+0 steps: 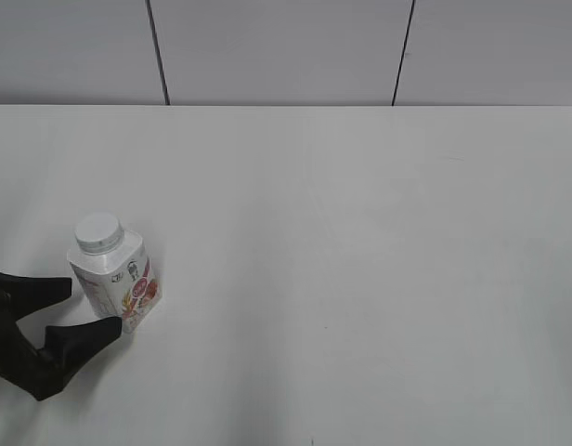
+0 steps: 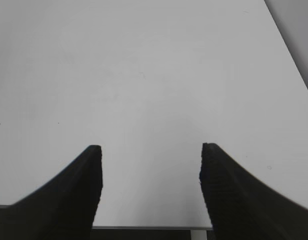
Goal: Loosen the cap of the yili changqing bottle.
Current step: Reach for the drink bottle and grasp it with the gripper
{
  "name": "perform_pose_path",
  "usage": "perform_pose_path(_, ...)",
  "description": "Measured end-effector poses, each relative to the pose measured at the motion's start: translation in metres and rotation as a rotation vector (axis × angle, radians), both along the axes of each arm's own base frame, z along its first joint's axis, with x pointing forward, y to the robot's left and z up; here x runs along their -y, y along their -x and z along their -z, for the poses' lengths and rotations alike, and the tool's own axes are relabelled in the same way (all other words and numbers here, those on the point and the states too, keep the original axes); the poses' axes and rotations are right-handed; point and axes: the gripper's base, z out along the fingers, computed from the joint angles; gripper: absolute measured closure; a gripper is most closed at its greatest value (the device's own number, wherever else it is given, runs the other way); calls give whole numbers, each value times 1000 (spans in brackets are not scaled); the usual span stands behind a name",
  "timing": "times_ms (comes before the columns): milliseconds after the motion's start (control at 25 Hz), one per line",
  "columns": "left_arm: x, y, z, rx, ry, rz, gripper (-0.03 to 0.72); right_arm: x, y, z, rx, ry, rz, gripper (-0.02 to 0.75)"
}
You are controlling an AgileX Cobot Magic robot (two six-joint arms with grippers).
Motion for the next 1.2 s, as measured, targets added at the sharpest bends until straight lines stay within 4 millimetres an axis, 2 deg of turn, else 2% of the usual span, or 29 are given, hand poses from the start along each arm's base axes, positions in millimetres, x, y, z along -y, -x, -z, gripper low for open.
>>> perform_pose_path(320, 10, -16, 3, 22, -23, -66, 85, 0, 0, 0, 0, -1, 0, 247)
perform_pose_path(640, 27, -40, -1, 107, -22, -31, 92, 0, 0, 0, 0, 0, 0, 247)
perform_pose_path(1200, 29, -39, 9, 65, -25, -12, 106, 0, 0, 0, 0, 0, 0, 247)
